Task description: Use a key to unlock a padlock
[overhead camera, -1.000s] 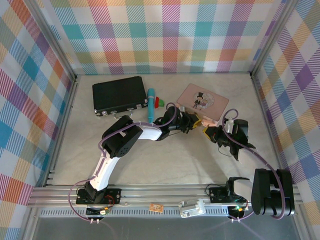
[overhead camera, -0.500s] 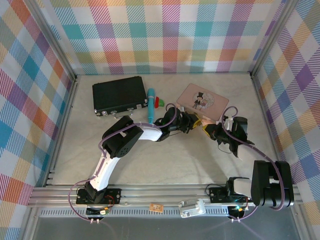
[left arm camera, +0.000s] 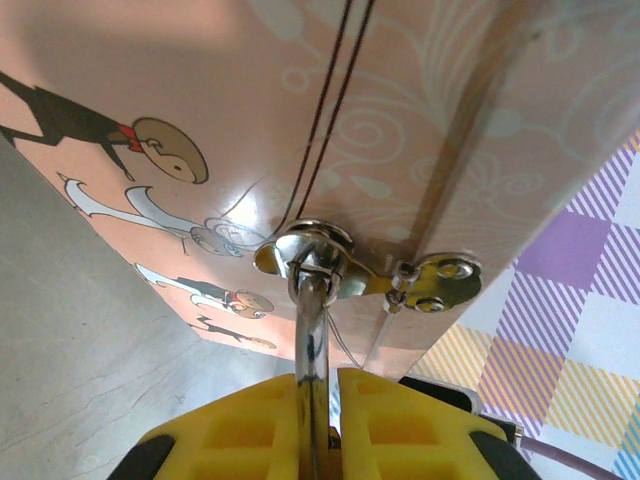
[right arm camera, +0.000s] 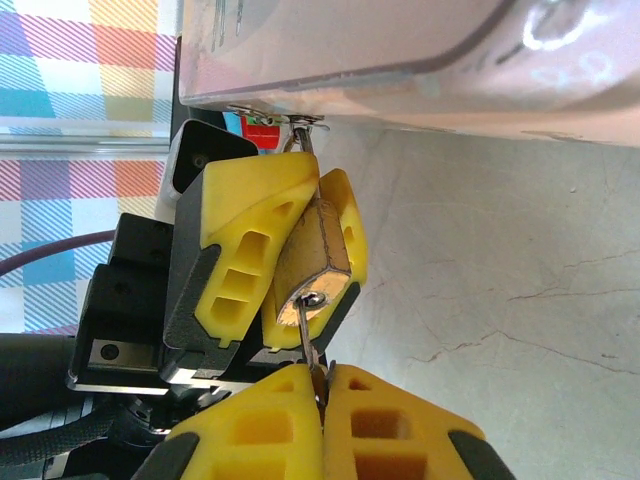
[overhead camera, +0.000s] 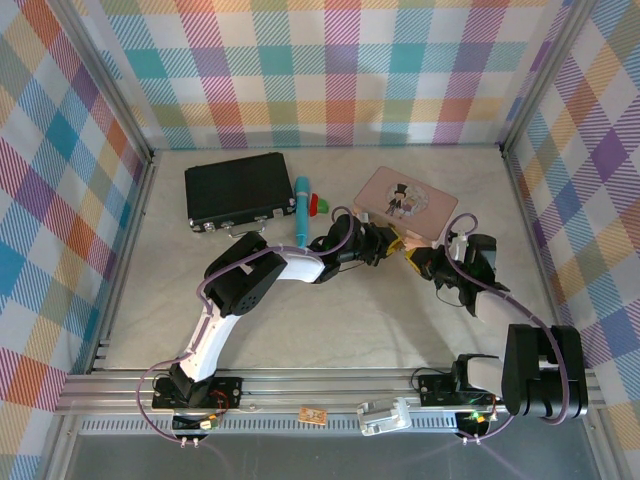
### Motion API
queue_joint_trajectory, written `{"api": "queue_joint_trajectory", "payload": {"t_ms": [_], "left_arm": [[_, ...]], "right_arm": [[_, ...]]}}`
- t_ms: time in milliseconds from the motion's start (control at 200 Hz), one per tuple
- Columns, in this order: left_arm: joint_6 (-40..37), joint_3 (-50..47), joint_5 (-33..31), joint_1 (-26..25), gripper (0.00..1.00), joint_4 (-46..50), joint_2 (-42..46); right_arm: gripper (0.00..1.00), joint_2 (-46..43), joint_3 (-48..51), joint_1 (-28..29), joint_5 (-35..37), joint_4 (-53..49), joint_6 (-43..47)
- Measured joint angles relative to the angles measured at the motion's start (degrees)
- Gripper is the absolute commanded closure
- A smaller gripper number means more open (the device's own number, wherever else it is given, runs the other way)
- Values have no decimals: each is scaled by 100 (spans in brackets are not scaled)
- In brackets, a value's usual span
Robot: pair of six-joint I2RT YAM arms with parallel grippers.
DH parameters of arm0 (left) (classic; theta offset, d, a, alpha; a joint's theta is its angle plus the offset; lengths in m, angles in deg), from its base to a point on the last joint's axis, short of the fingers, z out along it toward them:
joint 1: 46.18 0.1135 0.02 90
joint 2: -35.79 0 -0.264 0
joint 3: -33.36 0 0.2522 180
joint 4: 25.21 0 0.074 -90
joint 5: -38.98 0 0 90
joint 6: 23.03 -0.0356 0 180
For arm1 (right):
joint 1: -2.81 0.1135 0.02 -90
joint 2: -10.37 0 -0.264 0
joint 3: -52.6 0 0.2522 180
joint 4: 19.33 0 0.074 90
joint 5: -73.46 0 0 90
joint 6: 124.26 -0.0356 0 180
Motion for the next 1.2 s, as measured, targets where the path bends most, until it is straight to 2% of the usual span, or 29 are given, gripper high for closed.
{"api": "queue_joint_trajectory", "payload": {"t_ms": [700, 895, 1200], "left_arm": [[103, -39, 4, -52, 100, -227, 0], [103, -256, -131, -55, 100, -262, 50], [105, -365, -317, -107, 100, -299, 90]], "right_arm": [[100, 212, -81, 0, -7, 190, -197], [100, 542, -157, 48, -90, 205, -369], [100, 560, -221, 92, 63, -42, -520]]}}
